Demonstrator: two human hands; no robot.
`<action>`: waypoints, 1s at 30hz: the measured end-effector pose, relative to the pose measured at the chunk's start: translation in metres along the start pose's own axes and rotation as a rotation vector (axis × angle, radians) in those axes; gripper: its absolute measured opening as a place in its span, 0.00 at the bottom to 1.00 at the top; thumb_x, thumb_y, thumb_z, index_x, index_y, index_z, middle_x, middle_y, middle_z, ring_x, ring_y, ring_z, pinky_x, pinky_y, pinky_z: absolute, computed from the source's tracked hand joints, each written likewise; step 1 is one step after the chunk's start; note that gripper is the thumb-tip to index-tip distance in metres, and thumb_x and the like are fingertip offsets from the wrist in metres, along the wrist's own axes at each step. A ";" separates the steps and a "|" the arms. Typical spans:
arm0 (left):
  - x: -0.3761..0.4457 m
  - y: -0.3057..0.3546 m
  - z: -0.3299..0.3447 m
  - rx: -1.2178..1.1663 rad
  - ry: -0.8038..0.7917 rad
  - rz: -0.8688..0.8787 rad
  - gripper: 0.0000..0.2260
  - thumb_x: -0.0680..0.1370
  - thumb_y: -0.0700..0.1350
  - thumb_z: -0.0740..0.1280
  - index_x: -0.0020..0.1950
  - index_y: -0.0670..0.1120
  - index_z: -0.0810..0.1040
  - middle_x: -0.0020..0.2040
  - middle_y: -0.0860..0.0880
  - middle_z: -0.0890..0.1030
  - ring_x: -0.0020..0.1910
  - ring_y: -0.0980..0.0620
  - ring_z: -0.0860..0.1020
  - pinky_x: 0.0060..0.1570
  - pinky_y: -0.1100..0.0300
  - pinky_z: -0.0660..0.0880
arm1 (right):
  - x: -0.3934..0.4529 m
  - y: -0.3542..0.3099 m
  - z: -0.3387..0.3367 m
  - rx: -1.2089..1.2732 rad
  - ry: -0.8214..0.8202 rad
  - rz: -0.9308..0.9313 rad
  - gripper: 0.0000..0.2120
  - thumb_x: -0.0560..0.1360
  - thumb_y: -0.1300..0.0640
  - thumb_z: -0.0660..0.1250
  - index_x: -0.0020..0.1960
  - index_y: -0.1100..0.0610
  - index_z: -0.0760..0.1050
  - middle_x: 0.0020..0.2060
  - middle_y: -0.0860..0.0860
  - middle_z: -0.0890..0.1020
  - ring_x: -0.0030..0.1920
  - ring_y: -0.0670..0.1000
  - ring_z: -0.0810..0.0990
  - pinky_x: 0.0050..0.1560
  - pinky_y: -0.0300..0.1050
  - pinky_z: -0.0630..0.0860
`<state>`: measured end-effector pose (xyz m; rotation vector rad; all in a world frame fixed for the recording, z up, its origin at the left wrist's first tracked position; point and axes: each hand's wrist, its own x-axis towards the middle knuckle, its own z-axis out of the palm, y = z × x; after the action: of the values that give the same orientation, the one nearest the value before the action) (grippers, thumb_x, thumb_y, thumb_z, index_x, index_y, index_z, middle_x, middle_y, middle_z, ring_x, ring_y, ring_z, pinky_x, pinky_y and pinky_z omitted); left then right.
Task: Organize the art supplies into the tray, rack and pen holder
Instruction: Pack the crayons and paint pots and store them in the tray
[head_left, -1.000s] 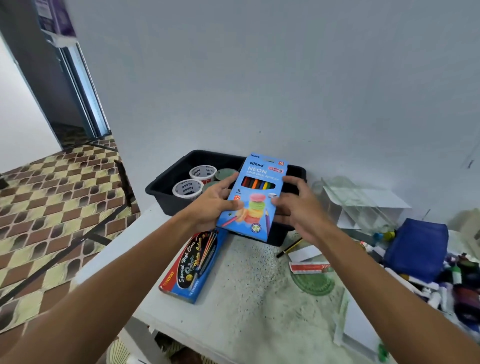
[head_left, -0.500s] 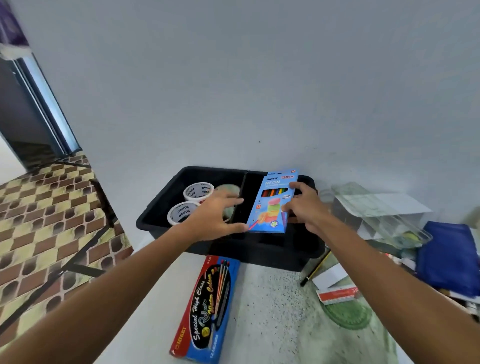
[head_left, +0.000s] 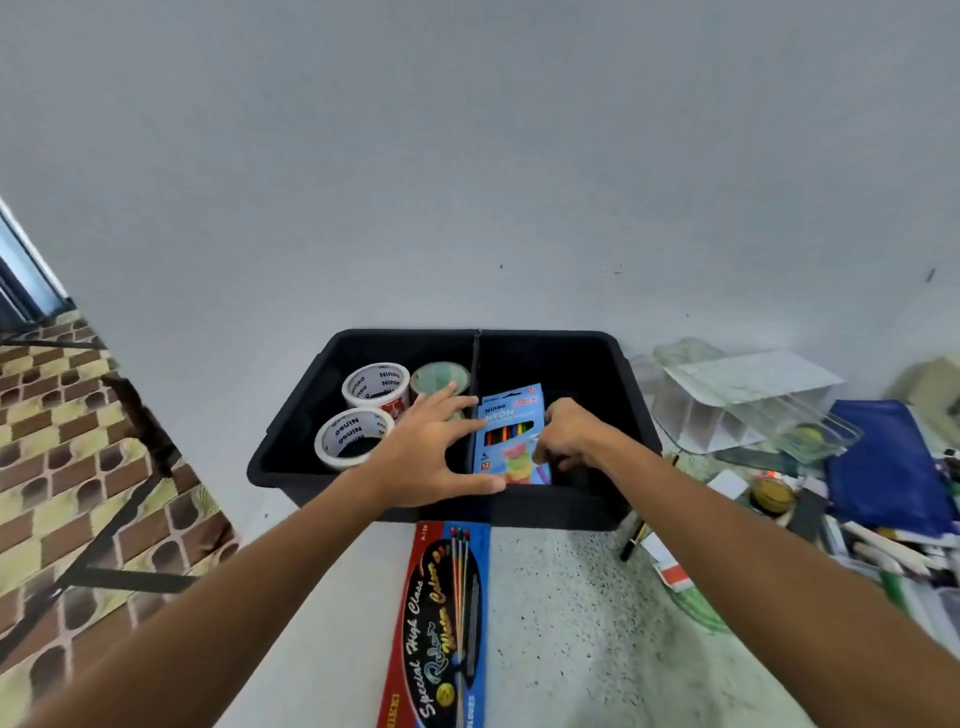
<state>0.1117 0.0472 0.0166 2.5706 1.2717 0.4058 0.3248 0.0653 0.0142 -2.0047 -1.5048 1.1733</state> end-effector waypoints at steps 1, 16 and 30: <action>0.000 0.000 0.001 0.010 -0.002 -0.006 0.47 0.63 0.79 0.57 0.72 0.50 0.69 0.76 0.53 0.60 0.77 0.56 0.48 0.75 0.45 0.51 | 0.002 -0.001 0.000 -0.074 0.011 -0.008 0.14 0.67 0.70 0.72 0.51 0.62 0.75 0.49 0.60 0.82 0.46 0.56 0.80 0.33 0.45 0.74; 0.005 -0.010 0.004 0.214 0.109 0.124 0.41 0.66 0.79 0.53 0.67 0.53 0.75 0.71 0.51 0.68 0.72 0.49 0.58 0.71 0.43 0.55 | -0.019 -0.001 0.000 -0.522 -0.042 -0.282 0.23 0.76 0.49 0.68 0.68 0.56 0.71 0.64 0.56 0.75 0.59 0.55 0.76 0.58 0.49 0.75; 0.122 0.118 0.013 0.178 0.015 0.475 0.39 0.68 0.77 0.53 0.64 0.51 0.78 0.68 0.44 0.73 0.69 0.42 0.67 0.69 0.46 0.63 | -0.117 0.077 -0.143 -0.268 0.427 -0.396 0.16 0.76 0.59 0.66 0.63 0.59 0.76 0.60 0.57 0.77 0.58 0.55 0.76 0.56 0.43 0.70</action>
<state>0.2737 0.0746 0.0615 3.0216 0.7142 0.4117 0.4756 -0.0437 0.0891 -1.8362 -1.7771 0.3746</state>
